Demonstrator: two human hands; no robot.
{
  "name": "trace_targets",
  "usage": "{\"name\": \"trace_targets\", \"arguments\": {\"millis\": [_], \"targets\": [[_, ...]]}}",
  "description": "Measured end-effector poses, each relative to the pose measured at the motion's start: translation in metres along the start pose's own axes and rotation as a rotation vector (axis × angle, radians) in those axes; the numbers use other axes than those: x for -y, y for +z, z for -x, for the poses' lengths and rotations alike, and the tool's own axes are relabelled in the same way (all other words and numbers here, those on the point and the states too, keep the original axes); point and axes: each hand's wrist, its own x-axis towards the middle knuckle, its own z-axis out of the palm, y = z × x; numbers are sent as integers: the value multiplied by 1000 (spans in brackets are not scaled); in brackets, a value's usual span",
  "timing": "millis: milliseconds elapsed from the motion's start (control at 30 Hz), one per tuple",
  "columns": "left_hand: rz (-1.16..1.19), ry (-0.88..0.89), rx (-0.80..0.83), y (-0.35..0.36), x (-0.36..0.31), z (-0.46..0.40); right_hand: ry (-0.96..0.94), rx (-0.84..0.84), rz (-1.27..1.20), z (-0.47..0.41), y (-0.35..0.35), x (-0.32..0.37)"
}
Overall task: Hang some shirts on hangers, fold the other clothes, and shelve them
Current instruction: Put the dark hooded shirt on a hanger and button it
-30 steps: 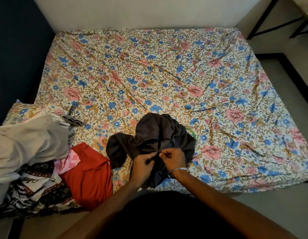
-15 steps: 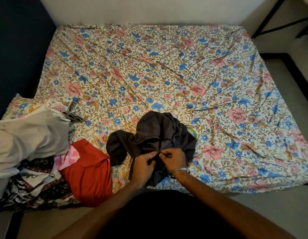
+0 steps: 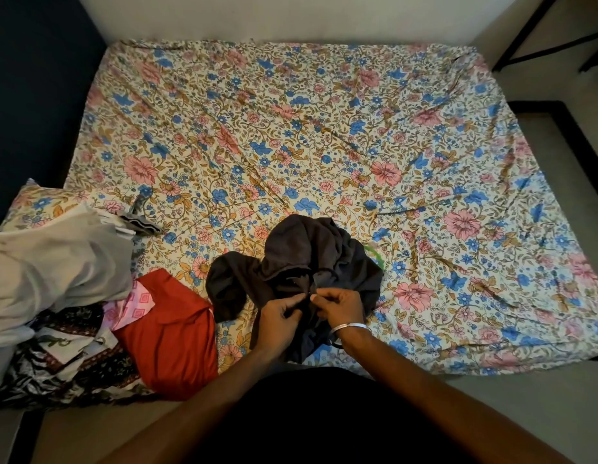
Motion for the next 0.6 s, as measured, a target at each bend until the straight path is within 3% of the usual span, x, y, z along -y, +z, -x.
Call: {"name": "trace_targets", "arguments": {"millis": [267, 433, 600], "targets": [[-10, 25, 33, -1, 1, -3, 17, 1, -70, 1, 1, 2], [69, -27, 3, 0, 0, -2, -27, 5, -34, 2, 2, 0], [141, -90, 7, 1, 2, -4, 51, 5, -96, -1, 4, -6]]}}
